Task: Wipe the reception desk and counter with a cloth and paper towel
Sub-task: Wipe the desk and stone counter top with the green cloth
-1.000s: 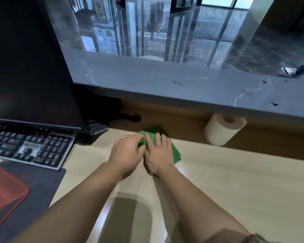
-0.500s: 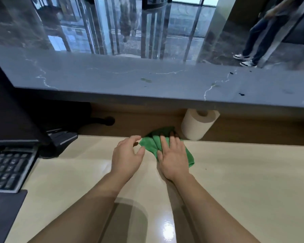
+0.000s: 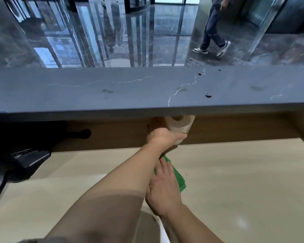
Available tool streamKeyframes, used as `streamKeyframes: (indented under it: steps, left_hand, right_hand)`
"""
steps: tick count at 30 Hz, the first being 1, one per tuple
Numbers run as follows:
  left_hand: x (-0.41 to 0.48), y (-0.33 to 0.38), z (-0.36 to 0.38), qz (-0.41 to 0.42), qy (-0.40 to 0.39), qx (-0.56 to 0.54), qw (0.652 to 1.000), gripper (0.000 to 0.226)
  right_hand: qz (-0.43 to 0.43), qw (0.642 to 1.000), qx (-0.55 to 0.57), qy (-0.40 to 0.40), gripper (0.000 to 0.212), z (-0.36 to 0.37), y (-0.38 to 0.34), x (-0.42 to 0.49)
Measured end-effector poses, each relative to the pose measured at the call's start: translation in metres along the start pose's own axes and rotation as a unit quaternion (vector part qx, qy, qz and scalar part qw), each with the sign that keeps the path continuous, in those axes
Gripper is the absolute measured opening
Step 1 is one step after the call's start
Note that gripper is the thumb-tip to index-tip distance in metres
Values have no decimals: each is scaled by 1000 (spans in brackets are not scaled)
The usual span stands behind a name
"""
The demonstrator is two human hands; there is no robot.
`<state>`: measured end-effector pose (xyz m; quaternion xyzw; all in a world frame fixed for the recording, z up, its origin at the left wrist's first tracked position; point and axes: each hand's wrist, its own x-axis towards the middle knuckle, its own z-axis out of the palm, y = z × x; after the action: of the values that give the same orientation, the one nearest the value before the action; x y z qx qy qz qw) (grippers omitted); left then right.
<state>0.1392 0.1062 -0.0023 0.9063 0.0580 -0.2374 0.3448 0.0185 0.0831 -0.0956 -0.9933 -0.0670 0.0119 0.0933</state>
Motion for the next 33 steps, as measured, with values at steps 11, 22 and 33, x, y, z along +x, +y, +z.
streamKeyframes:
  steps: [11, 22, 33]
  left_hand:
    - [8, -17, -23, -61, 55, -176, 981, 77]
    - [-60, -143, -107, -8, 379, -157, 912, 87]
    - [-48, -166, -89, -25, 381, -192, 904, 101]
  right_hand:
    - [-39, 999, -2, -7, 49, 3, 1, 24]
    - [-150, 986, -4, -79, 57, -5, -41, 130]
    - [34, 999, -16, -1, 58, -29, 120, 112]
